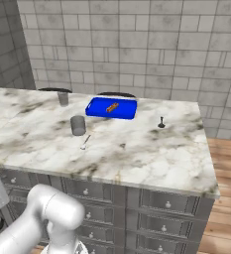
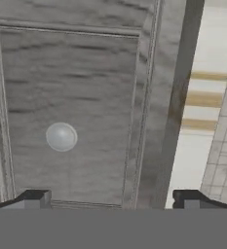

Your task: Take the tongs from the drawer on the left and place them on the dining counter next to the tray containing the hot dog.

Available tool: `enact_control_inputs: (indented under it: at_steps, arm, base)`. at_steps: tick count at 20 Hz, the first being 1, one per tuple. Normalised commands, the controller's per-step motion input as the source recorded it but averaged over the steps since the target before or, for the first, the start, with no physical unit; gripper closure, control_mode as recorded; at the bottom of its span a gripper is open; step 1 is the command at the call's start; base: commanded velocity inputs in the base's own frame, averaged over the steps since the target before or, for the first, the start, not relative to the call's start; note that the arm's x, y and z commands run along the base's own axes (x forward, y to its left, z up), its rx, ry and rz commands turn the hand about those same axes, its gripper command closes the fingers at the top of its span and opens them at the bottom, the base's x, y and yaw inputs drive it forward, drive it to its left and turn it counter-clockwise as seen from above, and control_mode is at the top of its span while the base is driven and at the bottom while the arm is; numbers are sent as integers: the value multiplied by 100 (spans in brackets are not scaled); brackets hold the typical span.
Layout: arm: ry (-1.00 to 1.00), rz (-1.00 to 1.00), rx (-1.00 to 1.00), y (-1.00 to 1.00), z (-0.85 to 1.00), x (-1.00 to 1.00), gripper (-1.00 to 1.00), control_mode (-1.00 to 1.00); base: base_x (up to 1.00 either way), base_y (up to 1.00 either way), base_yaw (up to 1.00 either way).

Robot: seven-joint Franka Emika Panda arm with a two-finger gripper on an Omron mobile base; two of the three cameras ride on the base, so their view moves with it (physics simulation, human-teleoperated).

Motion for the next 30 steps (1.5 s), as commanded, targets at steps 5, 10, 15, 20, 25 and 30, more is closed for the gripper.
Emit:
enact_control_inputs:
  at_steps: [5, 10, 15, 20, 25, 30]
  arm:
    - [-5, 0, -1, 18, -24, 21, -100, -100]
    - [-5, 0, -2, 17, -22, 22, -100, -100]
    - [0, 0, -3, 0, -19, 13, -100, -100]
    - [0, 0, -2, 2, -21, 21, -100, -100]
    - [-1, 0, -3, 7, -18, 23, -100, -100]
    - [0, 0, -1, 3, -2, 7, -100, -100]
  base:
    - [0, 0, 0]
    - [0, 0, 0]
    - [0, 0, 0]
    - [0, 0, 0]
    - [0, 0, 0]
    - [0, 0, 0]
